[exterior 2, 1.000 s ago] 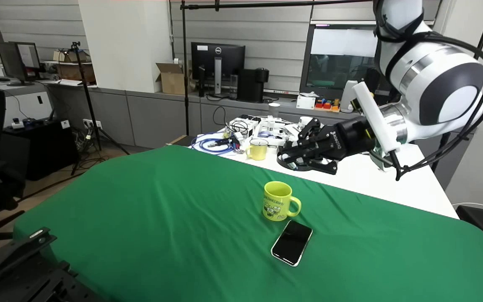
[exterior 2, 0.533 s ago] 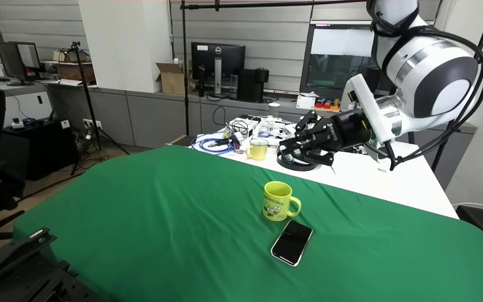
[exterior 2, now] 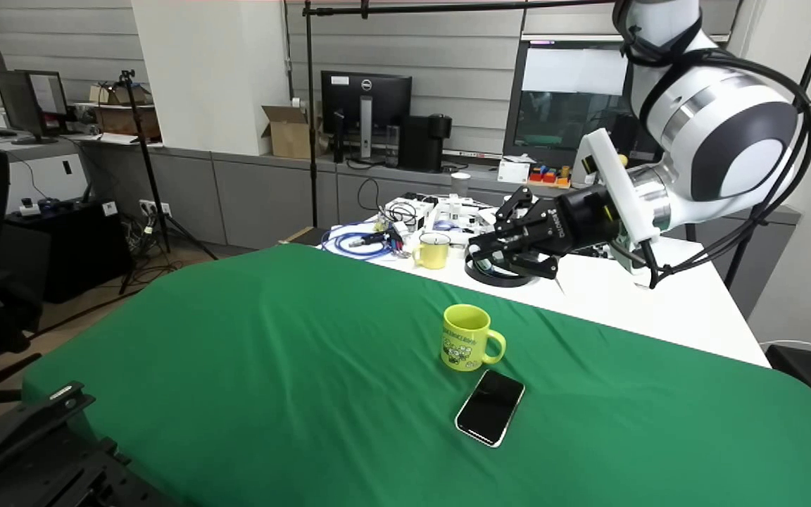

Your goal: Put the marker into the mug.

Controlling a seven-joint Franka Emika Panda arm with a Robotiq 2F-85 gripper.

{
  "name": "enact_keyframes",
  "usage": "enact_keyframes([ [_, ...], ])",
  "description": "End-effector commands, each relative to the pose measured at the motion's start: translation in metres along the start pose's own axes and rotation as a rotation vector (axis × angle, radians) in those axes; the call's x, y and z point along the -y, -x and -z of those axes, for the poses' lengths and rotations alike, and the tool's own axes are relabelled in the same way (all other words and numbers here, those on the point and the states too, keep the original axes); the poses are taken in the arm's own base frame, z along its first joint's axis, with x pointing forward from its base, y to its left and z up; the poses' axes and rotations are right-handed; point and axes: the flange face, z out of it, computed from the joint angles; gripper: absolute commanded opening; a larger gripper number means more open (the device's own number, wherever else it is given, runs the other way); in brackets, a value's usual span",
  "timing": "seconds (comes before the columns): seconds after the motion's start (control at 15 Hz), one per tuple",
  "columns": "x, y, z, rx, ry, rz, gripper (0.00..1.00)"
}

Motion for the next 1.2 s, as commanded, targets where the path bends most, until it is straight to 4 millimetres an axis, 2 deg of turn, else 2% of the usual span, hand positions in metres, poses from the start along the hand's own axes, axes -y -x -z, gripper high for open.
enact_keyframes([
  [0.0,0.02,-0.012,0.008,-0.007,-0.005,0.018,0.04],
  [0.2,0.034,-0.024,0.008,-0.005,-0.032,0.02,0.04],
  [0.47,0.037,-0.045,0.001,0.009,-0.068,0.006,0.04],
  [0.8,0.014,-0.076,-0.013,0.038,-0.088,-0.018,0.04],
  [1.13,-0.002,-0.097,-0.03,0.074,-0.115,-0.056,0.04],
])
